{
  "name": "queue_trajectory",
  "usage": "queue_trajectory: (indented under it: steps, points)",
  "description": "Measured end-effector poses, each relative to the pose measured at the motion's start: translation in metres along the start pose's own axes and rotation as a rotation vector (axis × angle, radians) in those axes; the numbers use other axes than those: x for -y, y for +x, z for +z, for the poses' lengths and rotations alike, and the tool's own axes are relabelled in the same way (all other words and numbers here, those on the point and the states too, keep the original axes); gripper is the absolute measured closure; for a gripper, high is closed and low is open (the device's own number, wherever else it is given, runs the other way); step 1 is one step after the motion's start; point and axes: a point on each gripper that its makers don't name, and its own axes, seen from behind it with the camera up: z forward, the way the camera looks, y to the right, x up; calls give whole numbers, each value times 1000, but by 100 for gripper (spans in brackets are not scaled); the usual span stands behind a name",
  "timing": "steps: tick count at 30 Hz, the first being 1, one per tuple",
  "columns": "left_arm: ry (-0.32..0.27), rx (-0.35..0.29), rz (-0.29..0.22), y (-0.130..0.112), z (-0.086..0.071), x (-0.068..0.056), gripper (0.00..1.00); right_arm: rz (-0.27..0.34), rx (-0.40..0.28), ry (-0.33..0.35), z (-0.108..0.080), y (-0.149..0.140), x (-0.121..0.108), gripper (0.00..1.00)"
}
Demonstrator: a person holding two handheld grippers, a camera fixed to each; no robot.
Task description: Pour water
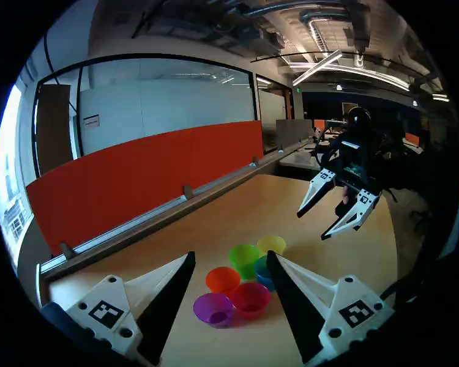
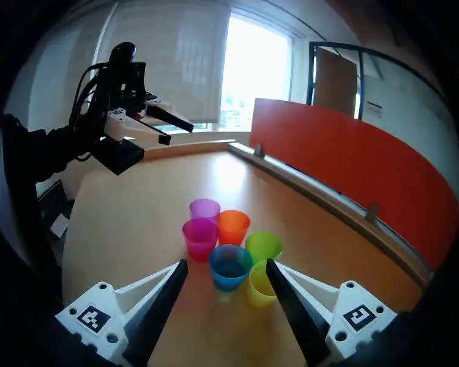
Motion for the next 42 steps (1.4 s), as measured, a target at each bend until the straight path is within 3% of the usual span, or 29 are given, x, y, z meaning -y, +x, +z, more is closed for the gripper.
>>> queue_trajectory:
  steps: [42]
  points:
    - [-56, 82, 55, -21, 54, -3, 14, 40, 146, 68, 55, -69, 7, 1]
